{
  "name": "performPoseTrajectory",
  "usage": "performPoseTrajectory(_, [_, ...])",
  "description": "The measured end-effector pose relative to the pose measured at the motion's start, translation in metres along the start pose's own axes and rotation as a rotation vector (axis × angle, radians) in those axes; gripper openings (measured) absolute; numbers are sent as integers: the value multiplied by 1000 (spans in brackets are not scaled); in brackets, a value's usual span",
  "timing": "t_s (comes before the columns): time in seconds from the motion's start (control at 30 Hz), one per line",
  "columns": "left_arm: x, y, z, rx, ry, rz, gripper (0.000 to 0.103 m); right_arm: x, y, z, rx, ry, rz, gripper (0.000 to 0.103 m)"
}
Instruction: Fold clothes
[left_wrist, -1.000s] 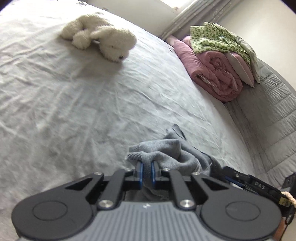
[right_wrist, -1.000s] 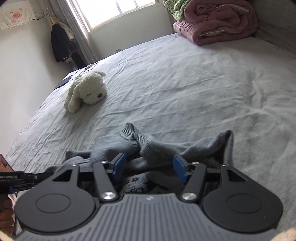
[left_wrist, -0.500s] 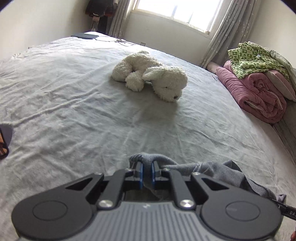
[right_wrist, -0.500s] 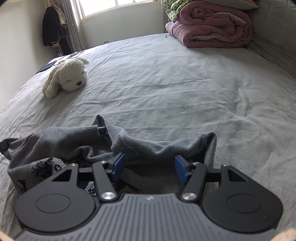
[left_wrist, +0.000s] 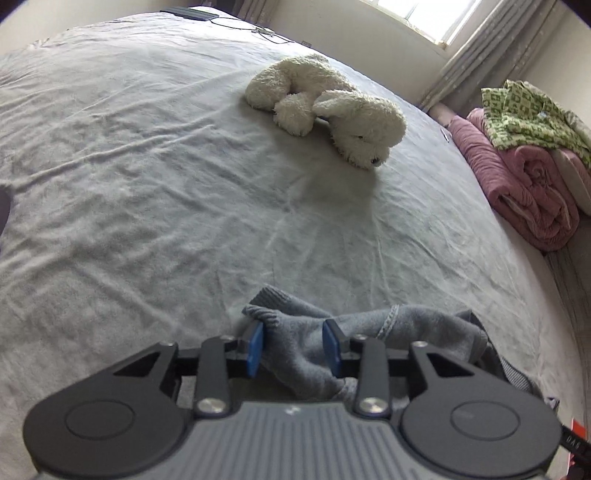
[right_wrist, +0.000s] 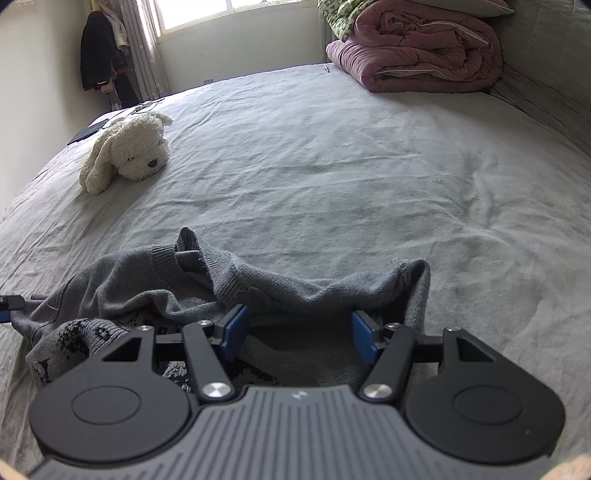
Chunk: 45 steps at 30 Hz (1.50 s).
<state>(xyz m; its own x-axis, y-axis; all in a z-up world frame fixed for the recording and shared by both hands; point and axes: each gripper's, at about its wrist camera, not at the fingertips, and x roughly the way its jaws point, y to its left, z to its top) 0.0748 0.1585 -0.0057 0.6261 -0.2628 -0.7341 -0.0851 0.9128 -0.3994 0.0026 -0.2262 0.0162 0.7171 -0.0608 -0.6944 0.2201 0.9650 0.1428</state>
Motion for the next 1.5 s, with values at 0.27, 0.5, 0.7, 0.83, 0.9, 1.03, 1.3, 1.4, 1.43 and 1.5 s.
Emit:
performPoseTrajectory(0.27, [22, 5, 6, -51, 18, -27, 46, 0, 1, 1, -2, -9, -2, 65])
performPoseTrajectory(0.5, [32, 4, 10, -39, -12, 24, 48, 4, 1, 0, -7, 6, -5, 66])
performPoseTrajectory(0.7, [35, 7, 11, -40, -16, 14, 49, 5, 1, 0, -11, 7, -9, 66])
performPoseTrajectory(0.83, [42, 7, 8, -46, 7, -13, 45, 6, 3, -1, -22, 8, -18, 66])
performPoseTrajectory(0.9, [44, 5, 6, -36, 2, -21, 38, 6, 4, -1, -23, 6, -22, 66])
performPoseTrajectory(1.03, [55, -5, -3, 7, 23, -69, 10, 7, 6, -3, -35, -4, -31, 66])
performPoseTrajectory(1.3, [47, -19, -9, 63, -46, 29, 3, 19, 1, -3, -3, -27, 23, 66])
performPoseTrajectory(1.4, [45, -20, 2, 78, -74, 70, 3, 23, -1, 2, 11, -53, 11, 66])
performPoseTrajectory(1.43, [45, -21, 6, 89, -90, 84, 3, 24, -2, 4, 18, -66, 13, 65])
performPoseTrajectory(1.5, [44, -21, 15, 107, -119, 108, 2, 26, -1, 9, 20, -89, 19, 57])
